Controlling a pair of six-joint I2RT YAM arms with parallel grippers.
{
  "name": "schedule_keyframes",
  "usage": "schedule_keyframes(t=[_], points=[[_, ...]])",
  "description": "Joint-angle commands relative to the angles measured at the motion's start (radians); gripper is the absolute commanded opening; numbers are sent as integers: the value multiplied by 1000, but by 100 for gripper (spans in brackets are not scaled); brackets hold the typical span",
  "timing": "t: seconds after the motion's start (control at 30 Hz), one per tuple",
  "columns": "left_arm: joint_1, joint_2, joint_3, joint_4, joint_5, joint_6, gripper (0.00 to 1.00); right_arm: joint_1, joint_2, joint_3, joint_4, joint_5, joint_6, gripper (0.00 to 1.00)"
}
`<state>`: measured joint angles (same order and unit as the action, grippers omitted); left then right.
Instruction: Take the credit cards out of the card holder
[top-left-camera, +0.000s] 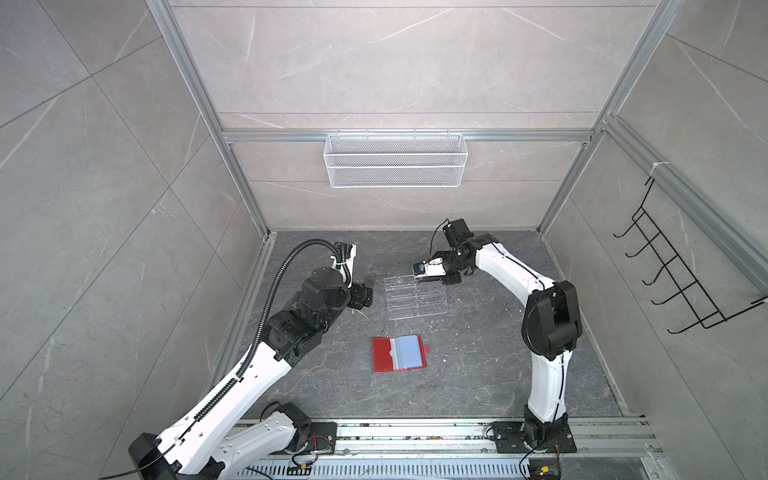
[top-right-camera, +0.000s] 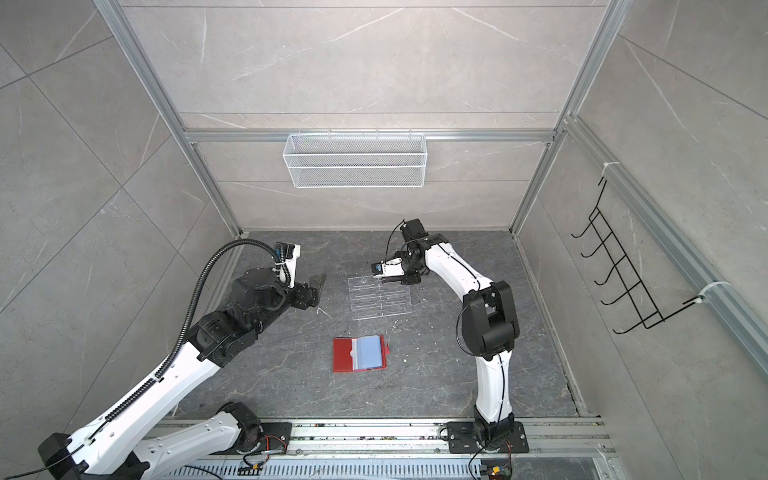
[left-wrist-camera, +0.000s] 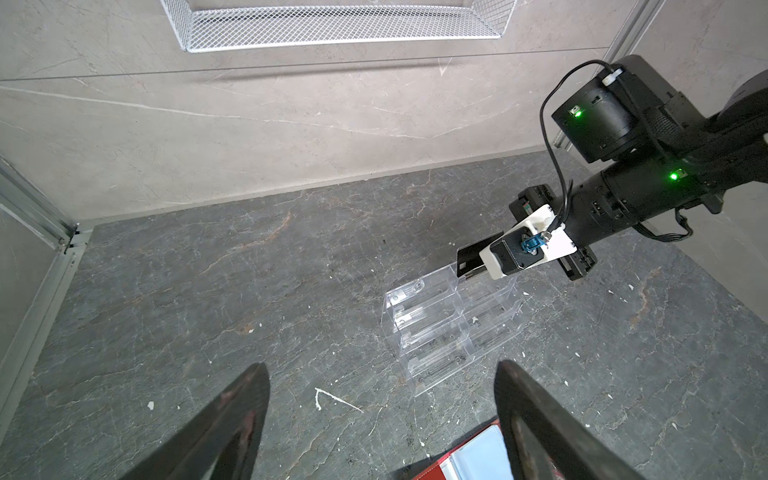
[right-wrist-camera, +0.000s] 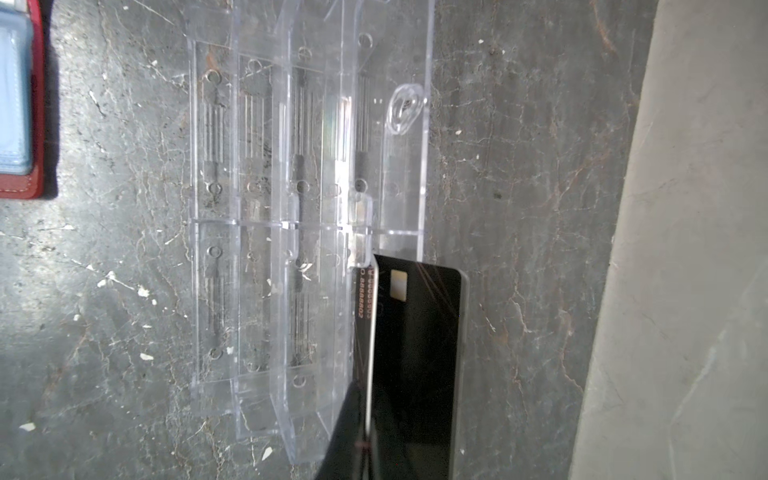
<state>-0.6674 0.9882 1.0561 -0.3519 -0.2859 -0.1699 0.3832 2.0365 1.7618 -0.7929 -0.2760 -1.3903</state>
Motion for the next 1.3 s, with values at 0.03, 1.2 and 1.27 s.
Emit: schedule_keyframes(t=[0.03, 1.2, 1.27], points=[[2, -6, 19, 25, 26, 20, 86, 6, 15, 28, -38, 14, 18, 15], [4, -158, -189, 45, -233, -120, 89, 12, -679, -561, 781, 287, 581, 100], [5, -177, -233, 67, -298, -109, 93, 13, -758, -642, 823, 309, 656, 100]])
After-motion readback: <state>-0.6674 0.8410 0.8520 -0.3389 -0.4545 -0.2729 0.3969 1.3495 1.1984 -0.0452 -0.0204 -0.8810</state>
